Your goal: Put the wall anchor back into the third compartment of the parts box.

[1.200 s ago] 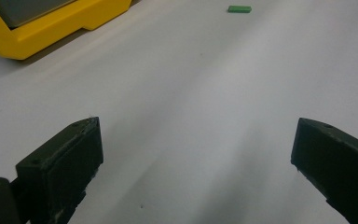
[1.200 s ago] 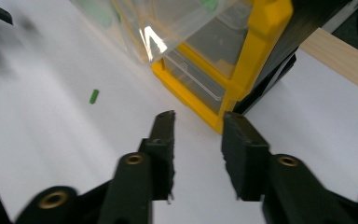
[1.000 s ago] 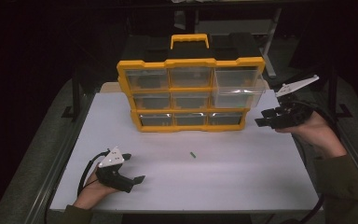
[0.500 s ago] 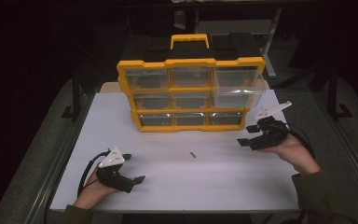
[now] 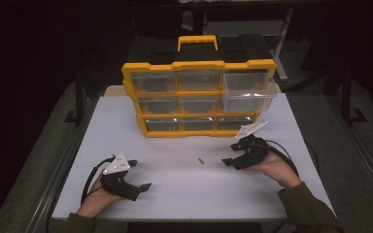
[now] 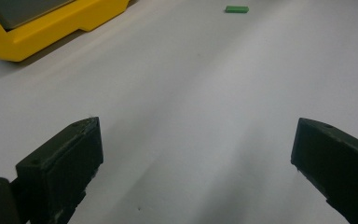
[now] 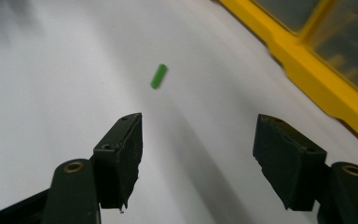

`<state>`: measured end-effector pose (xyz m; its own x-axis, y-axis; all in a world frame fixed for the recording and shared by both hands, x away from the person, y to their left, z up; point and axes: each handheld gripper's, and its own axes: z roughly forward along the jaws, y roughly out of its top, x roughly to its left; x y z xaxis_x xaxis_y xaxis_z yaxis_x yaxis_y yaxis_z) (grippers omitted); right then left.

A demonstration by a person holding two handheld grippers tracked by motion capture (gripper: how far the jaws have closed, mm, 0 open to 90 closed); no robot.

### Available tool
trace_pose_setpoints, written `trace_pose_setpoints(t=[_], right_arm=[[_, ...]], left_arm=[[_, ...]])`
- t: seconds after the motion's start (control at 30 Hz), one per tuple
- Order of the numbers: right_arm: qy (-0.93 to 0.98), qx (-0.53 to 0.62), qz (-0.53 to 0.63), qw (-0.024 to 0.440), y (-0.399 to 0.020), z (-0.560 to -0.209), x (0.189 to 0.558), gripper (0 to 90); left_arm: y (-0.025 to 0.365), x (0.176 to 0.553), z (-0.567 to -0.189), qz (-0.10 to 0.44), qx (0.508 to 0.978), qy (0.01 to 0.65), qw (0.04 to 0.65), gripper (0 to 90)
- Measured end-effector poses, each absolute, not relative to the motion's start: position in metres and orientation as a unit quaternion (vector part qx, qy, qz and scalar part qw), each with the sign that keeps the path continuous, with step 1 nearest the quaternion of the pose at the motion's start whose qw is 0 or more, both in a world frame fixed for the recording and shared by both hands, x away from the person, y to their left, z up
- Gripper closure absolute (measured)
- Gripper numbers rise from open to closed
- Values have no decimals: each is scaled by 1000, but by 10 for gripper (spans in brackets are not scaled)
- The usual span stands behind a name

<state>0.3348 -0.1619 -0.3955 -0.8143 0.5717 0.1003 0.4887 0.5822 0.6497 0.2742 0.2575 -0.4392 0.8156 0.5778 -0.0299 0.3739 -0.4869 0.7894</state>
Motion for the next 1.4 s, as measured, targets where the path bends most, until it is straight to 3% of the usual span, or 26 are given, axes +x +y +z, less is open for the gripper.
trace_pose_setpoints(t=[0.4, 0.8, 1.0, 1.2, 1.4], right_arm=[[899, 273, 340, 39, -114, -413, 352, 408], [917, 242, 316, 22, -81, -431, 366, 661], [922, 242, 302, 20, -75, -435, 367, 713], [923, 244, 295, 36, -74, -436, 366, 821], [922, 242, 300, 36, -78, -434, 366, 828]], left_arm=[[257, 274, -439, 120, 852, 279, 426, 23], [258, 274, -439, 120, 852, 278, 428, 23], [258, 274, -439, 120, 852, 278, 428, 23], [258, 274, -439, 120, 852, 277, 428, 23], [258, 274, -439, 120, 852, 277, 428, 23]])
